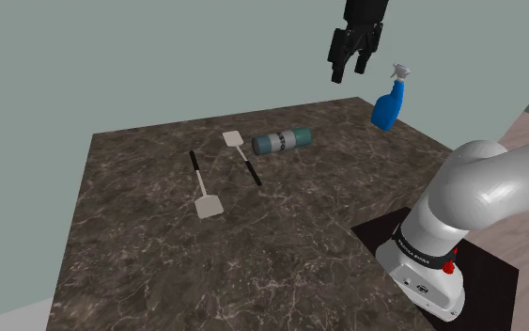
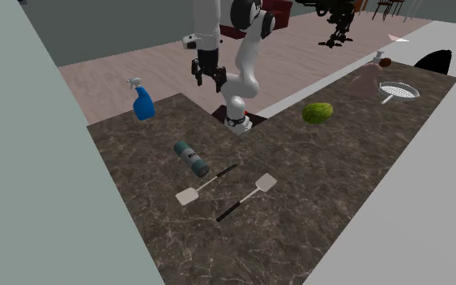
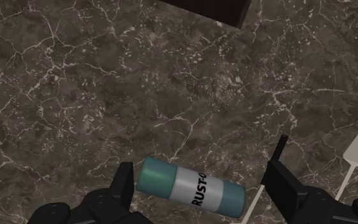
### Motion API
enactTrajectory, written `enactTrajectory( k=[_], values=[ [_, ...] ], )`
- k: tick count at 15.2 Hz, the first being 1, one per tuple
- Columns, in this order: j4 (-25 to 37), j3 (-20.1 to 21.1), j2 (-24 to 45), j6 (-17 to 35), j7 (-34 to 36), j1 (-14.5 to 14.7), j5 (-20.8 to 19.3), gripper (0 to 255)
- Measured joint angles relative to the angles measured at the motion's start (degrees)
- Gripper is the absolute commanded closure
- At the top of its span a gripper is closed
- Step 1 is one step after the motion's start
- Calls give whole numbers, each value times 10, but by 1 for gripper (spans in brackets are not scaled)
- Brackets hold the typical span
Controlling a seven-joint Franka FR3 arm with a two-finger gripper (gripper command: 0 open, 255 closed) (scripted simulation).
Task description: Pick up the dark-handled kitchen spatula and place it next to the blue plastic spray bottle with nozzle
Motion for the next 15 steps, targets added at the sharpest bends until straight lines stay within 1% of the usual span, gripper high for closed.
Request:
enactTrajectory(
  k=[1,3,8,11,15],
  values=[
    [0,0,0,0,0,0,0,0],
    [-7,13,6,14,18,2,9,0],
    [-36,64,43,87,88,7,40,0],
    [-44,94,75,131,130,9,55,0],
    [-38,135,133,191,187,8,65,0]
  ],
)
